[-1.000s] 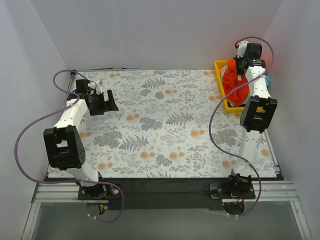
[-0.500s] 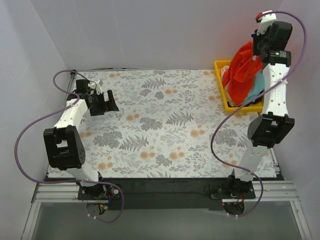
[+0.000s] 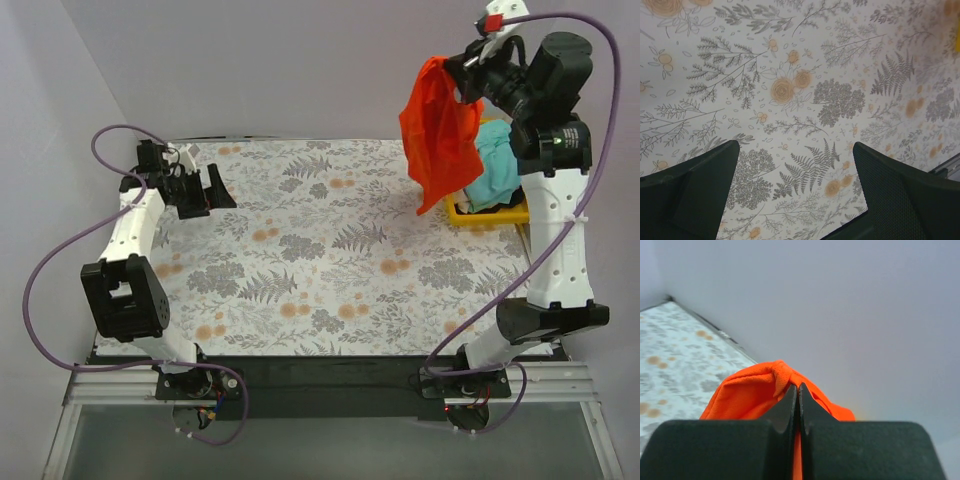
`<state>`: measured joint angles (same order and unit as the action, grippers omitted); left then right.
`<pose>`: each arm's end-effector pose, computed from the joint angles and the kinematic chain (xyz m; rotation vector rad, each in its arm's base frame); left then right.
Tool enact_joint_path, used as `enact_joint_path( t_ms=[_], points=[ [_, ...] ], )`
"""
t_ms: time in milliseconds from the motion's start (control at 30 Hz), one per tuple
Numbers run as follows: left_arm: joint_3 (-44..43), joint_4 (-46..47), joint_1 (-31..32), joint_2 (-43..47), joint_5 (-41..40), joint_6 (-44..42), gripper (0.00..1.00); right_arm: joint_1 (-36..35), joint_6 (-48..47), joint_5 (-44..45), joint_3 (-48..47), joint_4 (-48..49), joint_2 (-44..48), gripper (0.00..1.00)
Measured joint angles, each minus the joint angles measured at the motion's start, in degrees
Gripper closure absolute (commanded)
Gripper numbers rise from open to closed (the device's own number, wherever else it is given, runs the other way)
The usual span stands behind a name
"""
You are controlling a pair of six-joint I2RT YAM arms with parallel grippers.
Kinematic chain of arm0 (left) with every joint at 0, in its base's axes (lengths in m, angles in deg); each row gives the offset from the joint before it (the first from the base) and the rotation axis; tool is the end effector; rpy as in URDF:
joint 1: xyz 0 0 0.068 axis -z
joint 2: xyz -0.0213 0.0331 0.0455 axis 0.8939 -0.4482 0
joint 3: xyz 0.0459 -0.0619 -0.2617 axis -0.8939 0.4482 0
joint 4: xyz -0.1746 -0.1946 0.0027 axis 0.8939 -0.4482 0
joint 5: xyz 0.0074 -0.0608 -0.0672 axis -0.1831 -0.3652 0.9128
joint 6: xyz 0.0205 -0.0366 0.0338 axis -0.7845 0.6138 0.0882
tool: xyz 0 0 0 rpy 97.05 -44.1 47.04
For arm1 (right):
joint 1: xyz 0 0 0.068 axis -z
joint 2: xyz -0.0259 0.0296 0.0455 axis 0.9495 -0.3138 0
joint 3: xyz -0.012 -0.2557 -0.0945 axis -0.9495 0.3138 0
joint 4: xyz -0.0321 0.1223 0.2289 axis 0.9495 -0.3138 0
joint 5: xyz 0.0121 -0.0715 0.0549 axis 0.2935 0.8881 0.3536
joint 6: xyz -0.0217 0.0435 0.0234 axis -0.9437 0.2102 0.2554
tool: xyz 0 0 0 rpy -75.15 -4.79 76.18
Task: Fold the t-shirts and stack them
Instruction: Move the tshirt to the center of the board
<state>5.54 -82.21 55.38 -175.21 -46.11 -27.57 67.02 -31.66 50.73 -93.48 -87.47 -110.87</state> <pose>0.3383 0.0288 0.2819 -0.9191 2.4753 -0.9214 0.2931 0.0382 0.5751 -0.5745 1.3627 0.1520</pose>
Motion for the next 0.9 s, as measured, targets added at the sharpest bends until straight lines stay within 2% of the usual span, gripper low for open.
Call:
enact_joint_path(
  t_ms=[200,300,400,500,533,567,633,667,767,833,867,900],
  points=[
    [-6.75,-2.93,-2.51,0.0,6.08,0.24,0.02,-14.62,-0.04,-0.74,-0.28,0.68,-0.2,0.99],
    [-9.2,-3.65,-3.65,0.0,8.83,1.01,0.02,-20.11,1.09,-0.28,-4.42,2.12,-2.82,0.99],
    [-11.39,-4.22,-4.42,0.0,10.49,1.62,0.02,-22.58,3.13,0.0,-5.57,5.6,-3.61,0.99],
    [-12.98,-4.35,-4.87,0.07,11.23,1.51,0.02,-22.73,3.45,2.36,0.07,8.76,-0.2,0.99],
    [-13.18,-4.42,-4.92,0.11,11.3,1.2,0.02,-22.51,3.39,4.04,6.1,10.62,2.95,0.89],
    [-13.27,-4.57,-4.96,0.24,11.34,0.9,0.02,-22.16,3.26,5.42,11.37,11.52,5.79,0.65],
    [-13.29,-5.62,-4.96,0.44,11.02,-0.17,0.02,-21.09,3.02,9.42,24.5,12.39,12.61,0.42],
    [-13.29,-6.16,-4.96,0.5,10.82,-0.85,0.02,-19.56,2.54,11.21,31.85,13.49,15.67,0.25],
    [-12.72,-7.37,-4.96,0.76,9.68,-3.39,0.02,-12.28,0.98,14.14,48.43,12.33,20.11,0.22],
    [-11.41,-8.35,-4.96,1.31,8.96,-5.57,0.02,-5.62,-0.5,15.47,56.54,9.25,18.21,0.21],
    [-10.19,-8.72,-4.96,1.7,8.41,-6.86,0.02,-3.54,-1.2,15.78,58.47,7.39,16.87,0.02],
    [-8.83,-9.33,-4.96,2.01,7.82,-8.48,0.03,-1.49,-1.68,15.89,60.06,4.72,15.17,0.02]
  ],
)
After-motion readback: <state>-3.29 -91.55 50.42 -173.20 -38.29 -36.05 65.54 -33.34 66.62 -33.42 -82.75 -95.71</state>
